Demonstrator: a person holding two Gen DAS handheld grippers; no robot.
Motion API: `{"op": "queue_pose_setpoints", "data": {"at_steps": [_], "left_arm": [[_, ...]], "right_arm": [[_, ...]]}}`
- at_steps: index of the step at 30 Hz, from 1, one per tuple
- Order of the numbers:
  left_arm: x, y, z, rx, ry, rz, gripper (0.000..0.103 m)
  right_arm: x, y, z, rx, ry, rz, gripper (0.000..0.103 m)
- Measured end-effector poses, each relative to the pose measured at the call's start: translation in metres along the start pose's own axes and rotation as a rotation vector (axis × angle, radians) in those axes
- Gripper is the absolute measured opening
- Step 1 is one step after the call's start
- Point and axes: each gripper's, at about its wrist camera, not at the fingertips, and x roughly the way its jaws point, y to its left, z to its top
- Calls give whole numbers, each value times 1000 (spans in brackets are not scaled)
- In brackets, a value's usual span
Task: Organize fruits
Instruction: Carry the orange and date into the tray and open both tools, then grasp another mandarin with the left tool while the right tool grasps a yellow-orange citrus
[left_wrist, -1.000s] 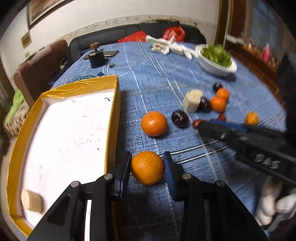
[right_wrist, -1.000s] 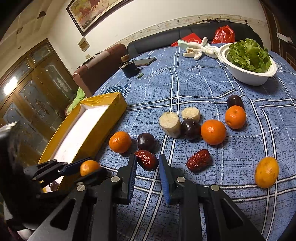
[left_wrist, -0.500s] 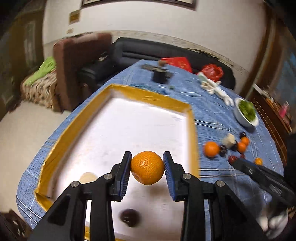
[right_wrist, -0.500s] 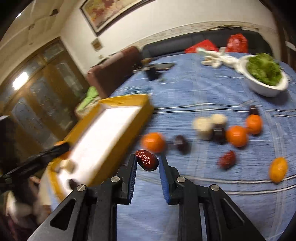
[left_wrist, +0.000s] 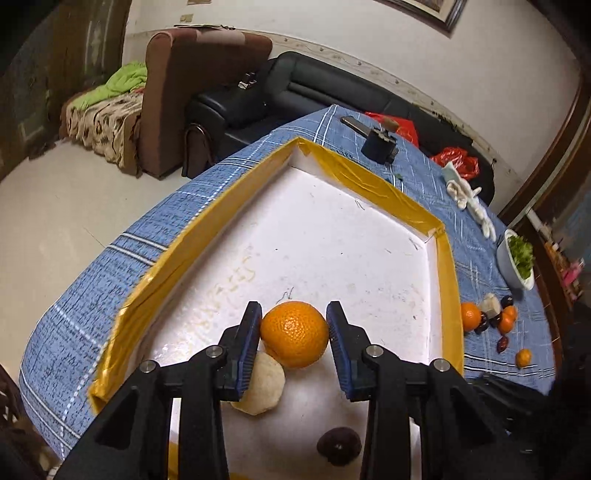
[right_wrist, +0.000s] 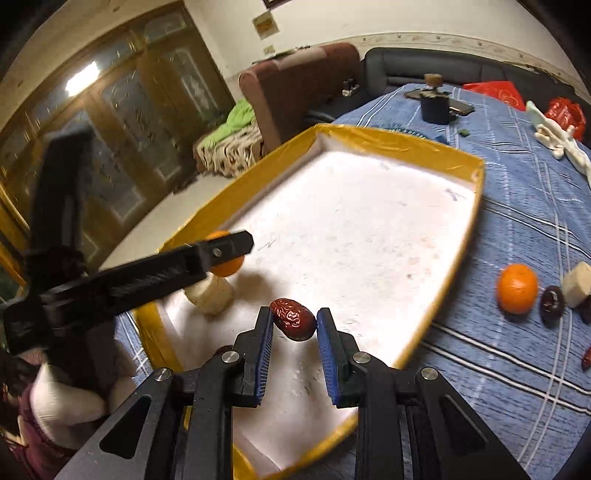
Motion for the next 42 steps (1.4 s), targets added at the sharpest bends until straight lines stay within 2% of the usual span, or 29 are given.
{"op": "queue_pose_setpoints", "data": {"at_steps": [1,2,3,5,11,15,17,19,23,28,30,31,33,34,37,39,40,42], "left_arm": [[-2,2,0,-7,-3,2,50],[-6,4,0,-18,-13,4,55],[-12,7,0,-30,-28,1,61],[-20,12,-1,-48,-45,-4,61],[-41,14,-2,-97,-62,-40,65],[-57,-2,-2,-75,-81,-76,71],[-66,-16,-1,-57,-87,-107,78],[-73,-34,1,-34,-88,-156,85],[-89,-79,5,58,-99,-268,86],[-100,-140,18,187,-137,-279,86],[-97,-161,19,221,-148,-282,88],[-92,-171,16,234,-145,-282,90],[-73,-185,11,249,-106,-271,91],[-59,-192,5,259,-66,-265,91],[-27,-203,-9,281,23,-246,91],[-8,-208,-17,294,62,-223,90],[-1,-208,-19,296,76,-212,90],[13,-206,-22,294,109,-190,90]], "right_arm": [[2,2,0,-5,2,-3,28],[4,2,0,-5,4,-6,33],[5,3,0,0,4,-3,43],[4,4,1,5,-13,3,56],[-18,-5,5,31,-65,2,57],[-58,-41,-1,111,-132,-26,57],[-80,-61,-5,143,-160,-57,57],[-111,-87,-7,175,-197,-114,57],[-202,-141,5,221,-297,-285,56],[-336,-174,43,224,-502,-477,57],[-363,-179,48,233,-558,-516,71],[-368,-184,43,252,-579,-498,73],[-354,-189,27,274,-559,-438,74],[-331,-196,16,285,-509,-408,74],[-246,-218,-21,342,-336,-391,70],[-205,-234,-40,389,-248,-367,49],[-183,-241,-50,409,-202,-375,44],[-161,-250,-60,431,-174,-390,42]]}}
